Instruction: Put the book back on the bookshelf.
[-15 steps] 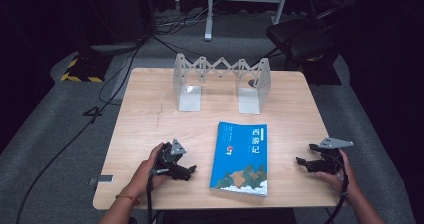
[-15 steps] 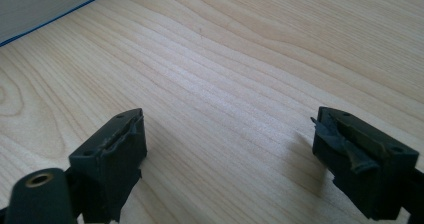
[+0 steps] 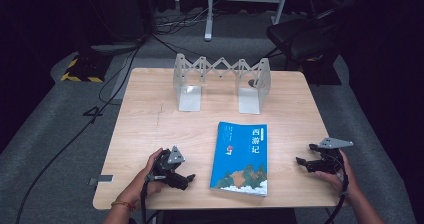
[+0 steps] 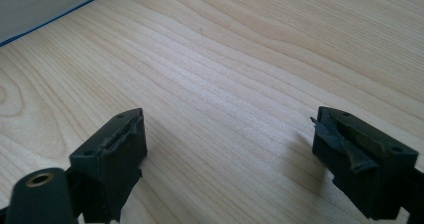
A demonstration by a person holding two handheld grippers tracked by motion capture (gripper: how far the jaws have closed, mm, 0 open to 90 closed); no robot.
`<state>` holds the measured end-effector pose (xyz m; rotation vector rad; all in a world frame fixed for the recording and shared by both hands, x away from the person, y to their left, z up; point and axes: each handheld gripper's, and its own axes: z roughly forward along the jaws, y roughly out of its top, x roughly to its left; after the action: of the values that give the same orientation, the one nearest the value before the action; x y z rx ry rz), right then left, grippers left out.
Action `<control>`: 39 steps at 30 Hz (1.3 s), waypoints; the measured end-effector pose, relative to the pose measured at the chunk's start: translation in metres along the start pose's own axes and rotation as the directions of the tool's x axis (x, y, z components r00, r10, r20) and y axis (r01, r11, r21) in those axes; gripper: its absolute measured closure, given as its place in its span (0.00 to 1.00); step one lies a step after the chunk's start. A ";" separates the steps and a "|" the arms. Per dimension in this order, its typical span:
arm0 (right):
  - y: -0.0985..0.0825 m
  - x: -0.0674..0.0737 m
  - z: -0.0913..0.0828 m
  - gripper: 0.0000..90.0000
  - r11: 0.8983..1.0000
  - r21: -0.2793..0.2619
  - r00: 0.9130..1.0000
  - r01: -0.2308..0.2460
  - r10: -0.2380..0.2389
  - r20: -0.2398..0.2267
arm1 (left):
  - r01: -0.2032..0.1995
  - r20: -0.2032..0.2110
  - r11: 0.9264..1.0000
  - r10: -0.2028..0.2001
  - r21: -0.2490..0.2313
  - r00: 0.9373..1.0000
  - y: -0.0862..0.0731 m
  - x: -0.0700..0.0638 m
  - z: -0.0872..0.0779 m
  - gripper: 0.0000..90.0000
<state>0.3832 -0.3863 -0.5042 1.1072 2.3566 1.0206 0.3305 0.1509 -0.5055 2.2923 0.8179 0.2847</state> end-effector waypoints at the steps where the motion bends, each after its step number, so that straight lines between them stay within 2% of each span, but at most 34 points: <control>1: 0.001 0.000 0.000 0.17 1.000 0.003 1.000 0.006 -0.006 -0.004 | 0.006 -0.007 1.000 -0.006 0.000 1.000 -0.002 -0.004 -0.002 0.02; 4: 0.004 0.004 0.002 0.20 0.999 0.003 0.999 0.042 -0.042 -0.030 | 0.022 -0.015 1.000 -0.022 -0.001 1.000 -0.006 -0.010 -0.005 0.02; 6: 0.011 0.015 0.006 0.20 0.995 0.008 0.992 0.103 -0.102 -0.077 | 0.006 -0.009 1.000 -0.006 -0.002 1.000 -0.007 -0.012 -0.006 0.02; 7: 0.013 0.020 0.007 0.20 0.992 0.013 0.988 0.129 -0.127 -0.085 | 0.004 -0.006 1.000 -0.004 -0.002 1.000 -0.007 -0.013 -0.006 0.02; 9: 0.021 0.035 0.010 0.21 0.982 0.010 0.977 0.188 -0.186 -0.106 | -0.001 0.001 1.000 0.001 -0.001 1.000 -0.007 -0.015 -0.006 0.02; 11: 0.030 0.047 0.013 0.22 0.975 0.007 0.964 0.223 -0.219 -0.150 | -0.013 0.010 1.000 0.013 0.000 1.000 -0.007 -0.018 -0.005 0.02; 13: 0.038 0.059 0.017 0.23 0.960 0.019 0.947 0.281 -0.274 -0.169 | -0.020 0.014 1.000 0.019 0.004 1.000 -0.005 -0.021 -0.004 0.01; 17: 0.045 0.072 0.027 0.23 0.942 0.041 0.926 0.332 -0.317 -0.202 | -0.049 0.040 0.999 0.049 0.004 0.998 -0.001 -0.029 0.000 0.00; 20: 0.050 0.077 0.030 0.23 0.939 0.043 0.917 0.341 -0.322 -0.237 | -0.061 0.052 0.998 0.061 0.003 0.997 0.002 -0.034 0.003 0.00; 23: 0.055 0.084 0.033 0.23 0.929 0.045 0.905 0.368 -0.347 -0.248 | -0.066 0.055 0.998 0.066 0.004 0.996 0.006 -0.039 0.007 0.00; 24: 0.057 0.086 0.034 0.24 0.929 0.050 0.904 0.367 -0.344 -0.253 | -0.070 0.060 0.998 0.070 0.004 0.996 0.008 -0.041 0.008 0.00; 26: 0.060 0.089 0.036 0.24 0.922 0.049 0.897 0.384 -0.360 -0.256 | -0.075 0.066 0.997 0.074 0.003 0.995 0.010 -0.045 0.011 0.00; 28: 0.061 0.090 0.038 0.21 0.921 0.060 0.899 0.384 -0.359 -0.250 | -0.073 0.062 0.997 0.072 0.007 0.995 0.014 -0.048 0.014 0.00; 33: 0.060 0.090 0.037 0.22 0.925 0.052 0.901 0.377 -0.353 -0.252 | -0.082 0.067 0.997 0.081 0.003 0.994 0.014 -0.046 0.014 0.00; 34: 0.060 0.089 0.037 0.22 0.924 0.043 0.899 0.381 -0.359 -0.251 | -0.063 0.007 0.998 0.063 -0.009 0.998 0.015 -0.045 0.014 0.01; 35: 0.060 0.089 0.036 0.22 0.926 0.040 0.901 0.374 -0.353 -0.253 | -0.055 -0.037 0.998 0.054 -0.016 0.998 0.016 -0.042 0.014 0.01; 36: 0.060 0.089 0.036 0.22 0.926 0.040 0.901 0.374 -0.353 -0.253 | -0.055 -0.037 0.998 0.054 -0.016 0.998 0.016 -0.042 0.014 0.01; 37: 0.060 0.089 0.036 0.22 0.929 0.037 0.903 0.367 -0.346 -0.255 | -0.058 -0.053 0.998 0.057 -0.020 0.997 0.016 -0.038 0.014 0.01; 38: 0.060 0.088 0.035 0.22 0.932 0.029 0.904 0.361 -0.342 -0.256 | -0.046 0.003 0.999 0.046 -0.015 0.999 0.015 -0.035 0.013 0.01; 39: 0.060 0.088 0.035 0.22 0.932 0.025 0.904 0.361 -0.343 -0.255 | -0.053 0.046 0.999 0.054 -0.012 0.997 0.013 -0.035 0.012 0.07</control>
<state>0.3784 -0.2759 -0.4842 0.5620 2.6790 0.9908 0.3150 0.1149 -0.5051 2.3051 0.7311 0.2582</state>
